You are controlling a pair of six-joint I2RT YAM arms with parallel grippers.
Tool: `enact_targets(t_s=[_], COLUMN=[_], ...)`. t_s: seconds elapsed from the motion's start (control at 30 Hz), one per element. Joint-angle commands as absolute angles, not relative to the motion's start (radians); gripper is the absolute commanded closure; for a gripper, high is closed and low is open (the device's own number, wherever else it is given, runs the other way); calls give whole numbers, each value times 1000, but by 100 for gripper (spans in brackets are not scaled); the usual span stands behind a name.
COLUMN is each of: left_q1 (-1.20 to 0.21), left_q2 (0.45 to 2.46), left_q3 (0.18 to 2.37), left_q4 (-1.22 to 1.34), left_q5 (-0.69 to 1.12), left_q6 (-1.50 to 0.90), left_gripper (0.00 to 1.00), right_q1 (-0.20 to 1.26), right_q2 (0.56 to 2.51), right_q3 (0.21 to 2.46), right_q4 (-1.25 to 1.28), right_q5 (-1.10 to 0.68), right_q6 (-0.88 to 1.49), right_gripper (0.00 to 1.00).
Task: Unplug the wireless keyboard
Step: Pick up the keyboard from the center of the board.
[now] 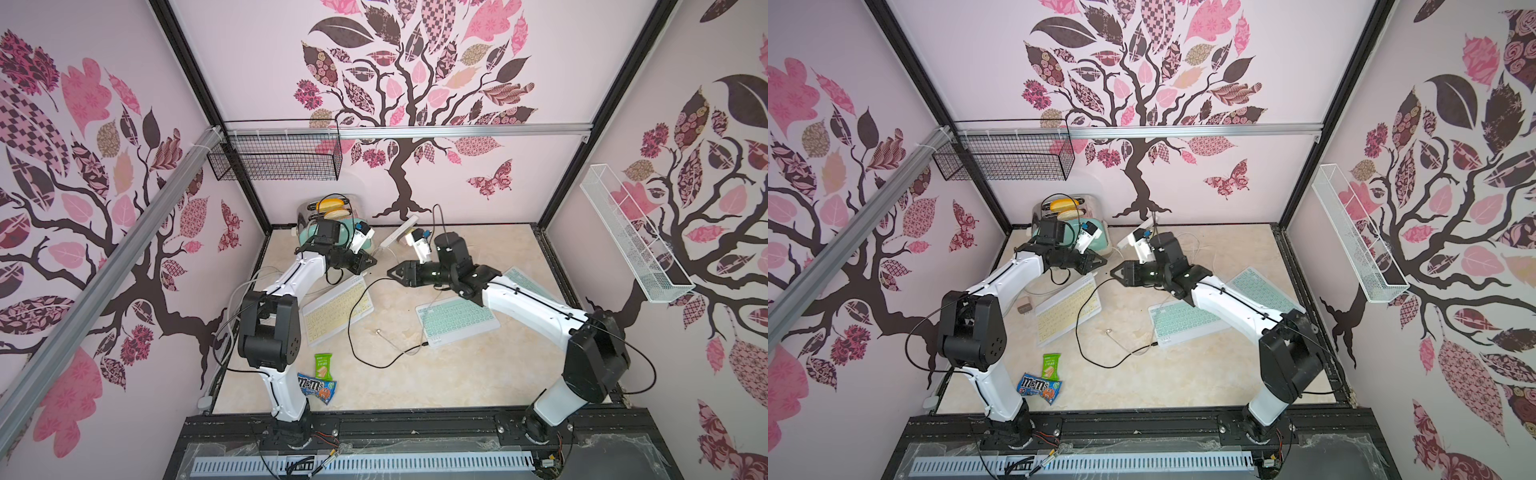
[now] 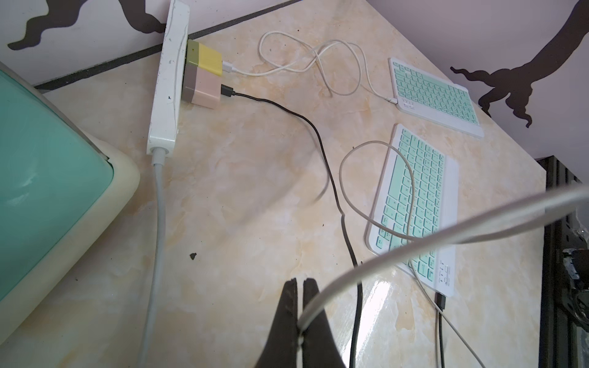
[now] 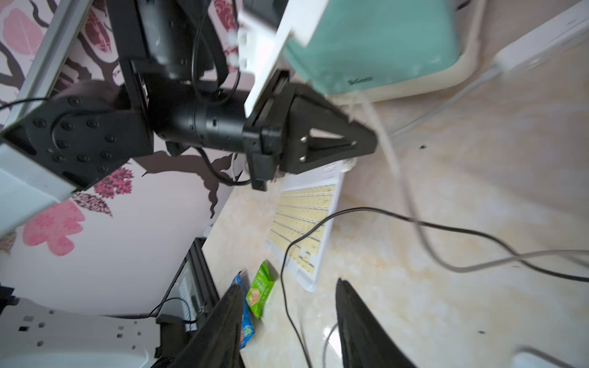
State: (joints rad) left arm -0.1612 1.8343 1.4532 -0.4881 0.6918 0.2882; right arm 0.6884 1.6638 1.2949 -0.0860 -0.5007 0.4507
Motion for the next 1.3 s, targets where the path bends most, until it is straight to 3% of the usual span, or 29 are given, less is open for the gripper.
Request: enact_targets(t_s=[0.0, 0.23, 0.67, 0.93, 1.27], left_q1=[-166, -166, -169, -169, -170], left_q2=[1798, 1806, 1821, 1830, 1833], left_q3=[1479, 1492, 1500, 1520, 1526], left_q4=[-463, -476, -487, -496, -501], left_q5=[691, 683, 678, 674, 672], left_q6=[270, 270, 270, 271, 273], left_gripper=[100, 100, 100, 100, 100], right_q1=[710, 742, 755, 752, 753], right_q2=[1752, 1846, 1931, 1871, 1830], right_q3=[1267, 1222, 1173, 1126, 1030], right_q4=[-4, 56, 314, 239, 494], right_q5=[-495, -506, -571, -428, -468], right_q6=[523, 543, 707, 716, 809], right_gripper=[51, 44, 45, 43, 41])
